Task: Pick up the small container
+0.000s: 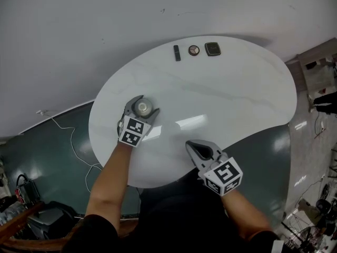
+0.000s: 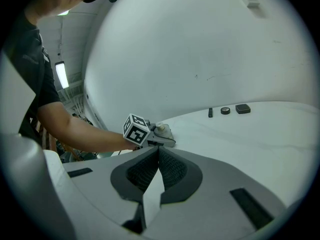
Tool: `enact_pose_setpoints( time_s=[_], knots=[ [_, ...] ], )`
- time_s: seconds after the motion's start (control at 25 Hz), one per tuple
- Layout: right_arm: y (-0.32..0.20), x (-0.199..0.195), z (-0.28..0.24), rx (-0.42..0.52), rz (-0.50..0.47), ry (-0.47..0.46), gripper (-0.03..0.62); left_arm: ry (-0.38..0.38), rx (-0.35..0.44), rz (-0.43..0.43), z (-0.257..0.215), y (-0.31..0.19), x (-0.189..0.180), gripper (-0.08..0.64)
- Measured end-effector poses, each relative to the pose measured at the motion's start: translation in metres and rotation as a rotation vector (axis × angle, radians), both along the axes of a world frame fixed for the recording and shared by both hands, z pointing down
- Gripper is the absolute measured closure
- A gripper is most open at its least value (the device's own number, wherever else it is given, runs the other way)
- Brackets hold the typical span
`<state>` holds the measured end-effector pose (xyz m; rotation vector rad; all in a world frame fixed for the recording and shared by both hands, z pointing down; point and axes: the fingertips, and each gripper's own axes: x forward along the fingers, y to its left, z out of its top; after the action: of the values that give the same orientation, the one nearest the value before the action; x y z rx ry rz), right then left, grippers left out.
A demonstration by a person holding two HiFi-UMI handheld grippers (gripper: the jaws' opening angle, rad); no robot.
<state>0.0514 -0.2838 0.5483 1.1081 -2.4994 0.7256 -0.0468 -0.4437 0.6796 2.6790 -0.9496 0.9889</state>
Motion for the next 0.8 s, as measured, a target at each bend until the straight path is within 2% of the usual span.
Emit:
enact_pose_setpoints(
  time_s=[0.2,0.52,0.8],
  knots=[
    [0.003,0.000,-0.002,0.008,0.007,-0.011,0.598,-0.029,-0.031,0.012,-0.008,0.005,0.002,0.213],
    [0.009,-0.009,-0.019,0.056,0.012,-0.023,0.597,0.022,-0.026,-0.026,-0.072,0.028,-0.007,0.213],
    [0.014,-0.024,-0.048,0.147,0.000,-0.017,0.598,0.039,0.015,0.049,-0.129,0.060,-0.016,0.213]
  ],
)
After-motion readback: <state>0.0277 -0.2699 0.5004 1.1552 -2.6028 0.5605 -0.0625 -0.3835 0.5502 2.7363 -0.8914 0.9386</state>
